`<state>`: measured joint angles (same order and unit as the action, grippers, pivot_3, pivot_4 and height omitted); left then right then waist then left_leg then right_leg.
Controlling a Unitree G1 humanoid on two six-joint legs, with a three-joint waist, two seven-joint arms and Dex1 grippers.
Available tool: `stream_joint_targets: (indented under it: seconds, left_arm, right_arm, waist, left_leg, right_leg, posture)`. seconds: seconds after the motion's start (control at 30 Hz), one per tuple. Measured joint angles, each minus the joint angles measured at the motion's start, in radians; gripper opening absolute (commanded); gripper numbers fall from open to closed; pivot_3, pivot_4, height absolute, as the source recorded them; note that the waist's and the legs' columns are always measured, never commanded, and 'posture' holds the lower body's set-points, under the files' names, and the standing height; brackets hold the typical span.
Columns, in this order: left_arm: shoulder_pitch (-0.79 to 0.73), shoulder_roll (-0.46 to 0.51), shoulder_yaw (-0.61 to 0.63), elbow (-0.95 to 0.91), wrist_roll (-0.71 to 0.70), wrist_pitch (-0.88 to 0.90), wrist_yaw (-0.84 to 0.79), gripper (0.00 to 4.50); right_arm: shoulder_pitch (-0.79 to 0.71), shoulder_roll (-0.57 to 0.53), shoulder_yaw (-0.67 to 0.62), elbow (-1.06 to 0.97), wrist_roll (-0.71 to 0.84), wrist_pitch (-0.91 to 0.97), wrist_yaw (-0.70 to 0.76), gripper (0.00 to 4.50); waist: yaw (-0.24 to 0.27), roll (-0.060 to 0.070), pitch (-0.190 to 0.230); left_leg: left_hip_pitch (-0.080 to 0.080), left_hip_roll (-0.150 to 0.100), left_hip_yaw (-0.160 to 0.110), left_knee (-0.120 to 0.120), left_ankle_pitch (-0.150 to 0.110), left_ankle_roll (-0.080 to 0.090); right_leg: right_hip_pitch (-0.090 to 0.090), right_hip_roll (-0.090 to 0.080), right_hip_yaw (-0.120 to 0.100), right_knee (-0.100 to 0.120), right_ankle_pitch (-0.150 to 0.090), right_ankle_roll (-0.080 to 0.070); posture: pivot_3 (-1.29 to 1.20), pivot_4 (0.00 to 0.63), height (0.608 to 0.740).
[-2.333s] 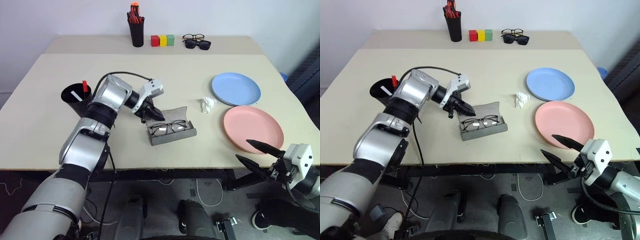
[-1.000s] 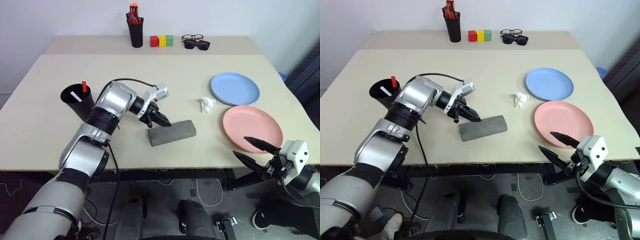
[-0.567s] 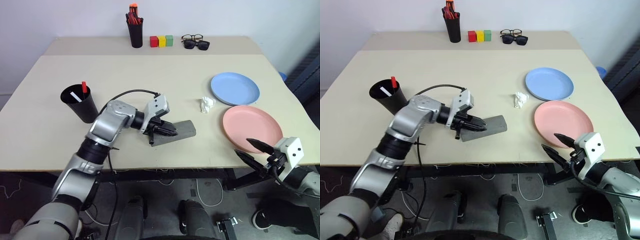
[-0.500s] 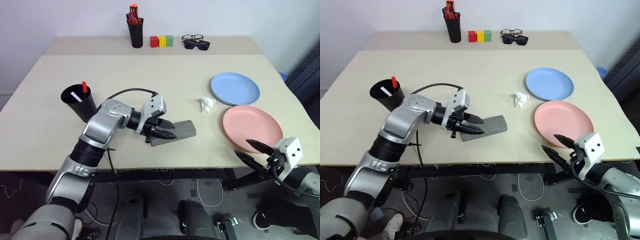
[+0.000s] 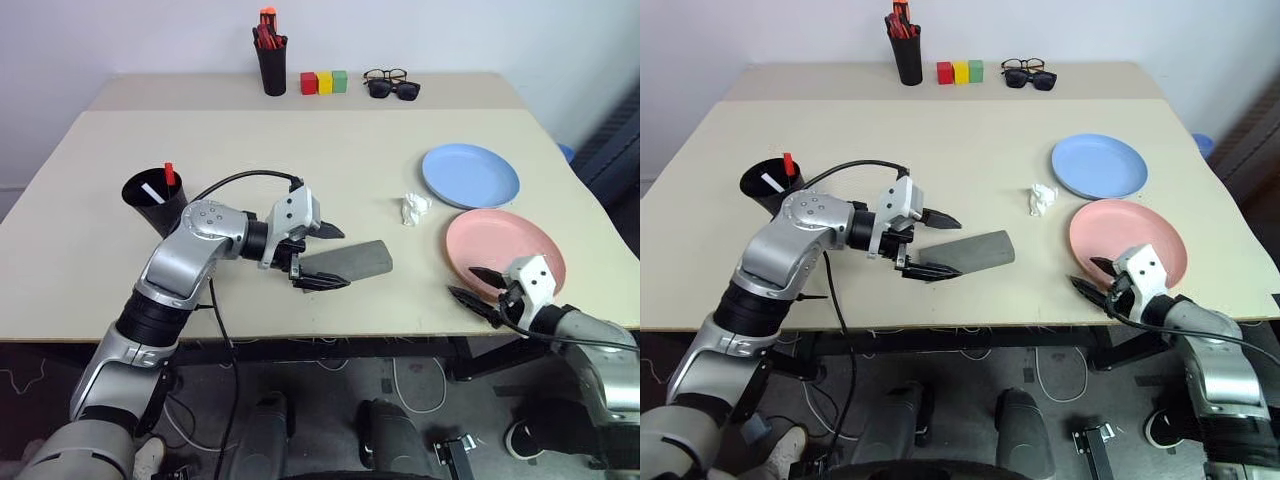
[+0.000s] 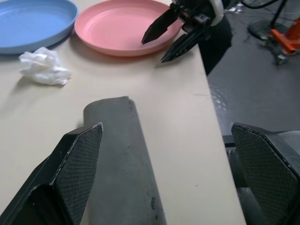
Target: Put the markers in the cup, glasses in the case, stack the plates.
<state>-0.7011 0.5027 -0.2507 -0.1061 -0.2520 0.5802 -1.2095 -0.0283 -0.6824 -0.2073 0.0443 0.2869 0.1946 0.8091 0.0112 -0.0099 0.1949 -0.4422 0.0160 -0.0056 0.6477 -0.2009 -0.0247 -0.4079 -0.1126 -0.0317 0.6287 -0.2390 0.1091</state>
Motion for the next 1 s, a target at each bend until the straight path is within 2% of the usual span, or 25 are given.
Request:
stream_joint_targets:
  seconds: [0.13, 0.37, 0.63, 0.8, 0.9, 1.0]
  left_arm:
    - [0.004, 0.011, 0.001, -0.017, -0.002, 0.0, 0.03, 4.5]
    - [0.025, 0.023, 0.001, -0.023, -0.009, 0.0, 0.061, 4.5]
    - [0.024, 0.006, 0.008, -0.026, -0.046, 0.003, 0.097, 4.5]
    - [0.02, -0.022, 0.042, -0.031, -0.091, 0.038, 0.14, 4.5]
    - [0.021, -0.034, 0.064, -0.054, -0.129, 0.072, 0.171, 4.5]
    - [0.032, -0.025, 0.089, -0.069, -0.132, 0.096, 0.211, 4.5]
  right_arm:
    - [-0.054, -0.003, 0.013, 0.045, -0.027, -0.007, -0.009, 0.05]
    - [-0.061, -0.013, 0.013, 0.051, -0.068, -0.043, -0.029, 0.05]
    - [-0.04, -0.056, -0.03, -0.05, -0.064, -0.025, -0.043, 0.05]
    - [-0.259, -0.07, -0.002, -0.01, -0.073, -0.03, -0.038, 0.05]
    - [-0.398, -0.07, 0.048, 0.111, -0.109, -0.097, -0.019, 0.05]
    - [-0.517, -0.042, 0.122, 0.319, -0.162, -0.193, 0.005, 0.05]
  waist:
    - [0.001, 0.0, 0.0]
    - [0.001, 0.0, 0.0]
    - [-0.002, 0.0, 0.0]
    - [-0.02, 0.0, 0.0]
    - [-0.021, 0.0, 0.001]
    - [-0.023, 0.0, 0.001]
  left_leg:
    - [0.0, 0.0, 0.0, 0.0, 0.0, 0.0]
    - [0.0, 0.0, 0.0, 0.0, 0.0, 0.0]
    - [0.0, 0.0, 0.0, 0.0, 0.0, 0.0]
    - [0.001, 0.0, 0.0, 0.0, 0.0, 0.0]
    - [0.0, 0.0, 0.0, -0.001, 0.0, 0.0]
    - [0.0, -0.001, 0.001, -0.001, 0.0, 0.0]
  right_leg:
    - [0.001, 0.0, 0.0, 0.0, 0.0, 0.0]
    - [0.001, 0.0, 0.0, 0.0, 0.0, 0.0]
    - [0.0, 0.0, 0.0, 0.0, 0.0, 0.0]
    - [0.0, 0.0, 0.001, 0.001, 0.0, 0.0]
    - [0.0, 0.001, 0.001, 0.0, 0.0, 0.001]
    - [0.0, 0.001, 0.001, 0.0, -0.001, 0.003]
  posture:
    - [0.0, 0.15, 0.74]
    - [0.0, 0.15, 0.74]
    - [0.0, 0.15, 0.74]
    - [0.0, 0.15, 0.74]
    - [0.0, 0.15, 0.74]
    - [0.0, 0.15, 0.74]
